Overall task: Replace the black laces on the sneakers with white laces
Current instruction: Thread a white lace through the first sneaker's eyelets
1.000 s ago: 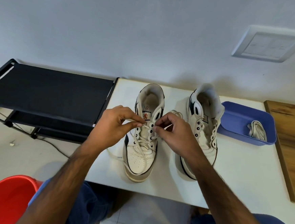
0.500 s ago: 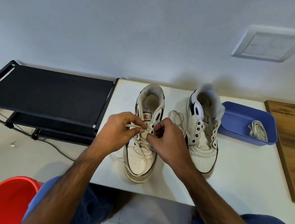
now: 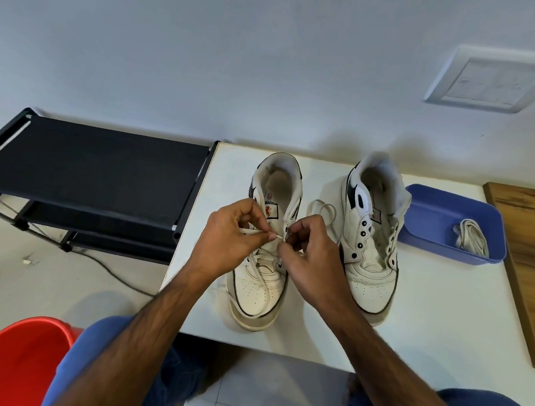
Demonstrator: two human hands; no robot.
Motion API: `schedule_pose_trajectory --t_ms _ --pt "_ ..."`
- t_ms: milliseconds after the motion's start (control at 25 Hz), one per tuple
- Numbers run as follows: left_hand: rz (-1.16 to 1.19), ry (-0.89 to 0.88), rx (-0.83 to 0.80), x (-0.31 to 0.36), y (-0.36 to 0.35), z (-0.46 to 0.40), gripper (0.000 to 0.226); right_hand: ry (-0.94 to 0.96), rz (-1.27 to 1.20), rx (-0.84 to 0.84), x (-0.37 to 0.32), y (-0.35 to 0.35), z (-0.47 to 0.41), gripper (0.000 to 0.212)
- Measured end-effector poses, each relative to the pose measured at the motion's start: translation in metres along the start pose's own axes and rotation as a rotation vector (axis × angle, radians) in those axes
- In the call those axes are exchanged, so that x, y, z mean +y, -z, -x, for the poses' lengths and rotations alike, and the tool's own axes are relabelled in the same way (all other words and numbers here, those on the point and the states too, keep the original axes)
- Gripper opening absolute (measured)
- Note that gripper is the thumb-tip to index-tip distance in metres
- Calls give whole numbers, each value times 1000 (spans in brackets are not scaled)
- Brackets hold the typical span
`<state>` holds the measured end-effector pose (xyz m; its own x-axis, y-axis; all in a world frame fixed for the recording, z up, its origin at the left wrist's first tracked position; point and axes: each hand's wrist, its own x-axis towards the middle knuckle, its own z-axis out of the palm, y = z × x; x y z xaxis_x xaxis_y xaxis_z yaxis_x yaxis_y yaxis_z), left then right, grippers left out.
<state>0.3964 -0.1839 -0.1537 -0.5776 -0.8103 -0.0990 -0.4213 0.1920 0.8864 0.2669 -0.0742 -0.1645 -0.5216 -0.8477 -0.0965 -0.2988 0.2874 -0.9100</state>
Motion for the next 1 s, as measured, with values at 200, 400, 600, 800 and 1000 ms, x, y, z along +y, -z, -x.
schedule_pose_trajectory --t_ms 200,400,600,800,1000 --pt "-23 12 -1 -1 0 0 21 4 -5 -13 1 1 -1 25" --pt "56 26 -14 -2 -1 -1 21 11 -4 -1 4 2 -2 26" --pt "-9 0 -34 0 -4 -1 21 -18 -37 -32 7 4 -5 24" --pt "-60 -67 -71 1 -2 0 32 2 -85 -107 10 22 -10 9" --pt "-131 -170 -167 -5 6 -2 41 38 -58 -86 9 20 -11 8"
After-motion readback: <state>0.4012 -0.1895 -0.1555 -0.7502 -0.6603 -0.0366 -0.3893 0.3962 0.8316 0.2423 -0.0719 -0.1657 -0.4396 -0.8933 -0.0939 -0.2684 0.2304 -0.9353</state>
